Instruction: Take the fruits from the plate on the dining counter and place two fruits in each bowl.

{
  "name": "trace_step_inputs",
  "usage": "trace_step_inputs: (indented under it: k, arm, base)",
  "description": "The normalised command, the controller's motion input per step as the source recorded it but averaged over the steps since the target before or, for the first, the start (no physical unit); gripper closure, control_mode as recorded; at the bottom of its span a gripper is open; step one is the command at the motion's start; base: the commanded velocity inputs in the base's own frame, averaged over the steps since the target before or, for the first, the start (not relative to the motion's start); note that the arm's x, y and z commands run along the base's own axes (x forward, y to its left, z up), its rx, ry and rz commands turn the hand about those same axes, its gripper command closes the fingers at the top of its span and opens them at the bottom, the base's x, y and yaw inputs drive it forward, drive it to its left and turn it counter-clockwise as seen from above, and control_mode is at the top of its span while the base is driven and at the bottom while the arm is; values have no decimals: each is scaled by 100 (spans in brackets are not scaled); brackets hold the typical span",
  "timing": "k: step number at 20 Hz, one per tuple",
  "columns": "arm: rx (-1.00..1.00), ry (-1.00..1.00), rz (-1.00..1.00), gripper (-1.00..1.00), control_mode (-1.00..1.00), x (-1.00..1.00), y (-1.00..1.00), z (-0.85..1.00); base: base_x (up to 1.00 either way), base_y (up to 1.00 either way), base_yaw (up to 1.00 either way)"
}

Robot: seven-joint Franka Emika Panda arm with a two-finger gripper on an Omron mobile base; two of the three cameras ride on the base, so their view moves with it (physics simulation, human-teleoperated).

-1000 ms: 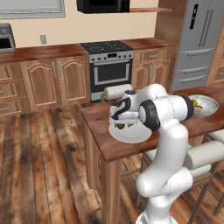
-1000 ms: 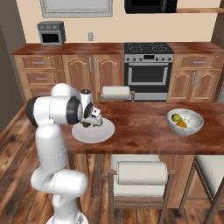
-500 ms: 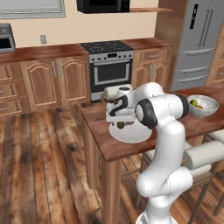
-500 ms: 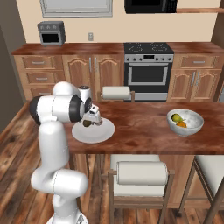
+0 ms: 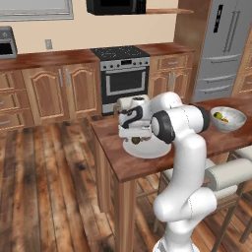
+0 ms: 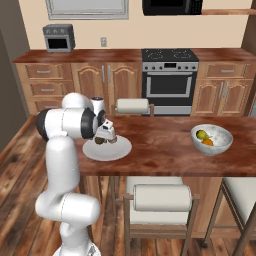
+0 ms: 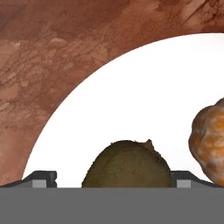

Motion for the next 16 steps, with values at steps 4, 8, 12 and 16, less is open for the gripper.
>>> trace_step_inputs:
  k: [4, 8, 12, 16]
  arm:
    - [0, 2, 0, 100, -100, 0, 0, 0]
    - [0, 0, 0, 100, -100, 0, 0, 0]
    - [0, 0, 0, 100, -100, 0, 0, 0]
    - [0, 0, 0, 100, -100, 0, 0, 7]
  base:
    - [0, 0, 0]
    - [0, 0, 0]
    - [0, 0, 0]
    - [0, 0, 0]
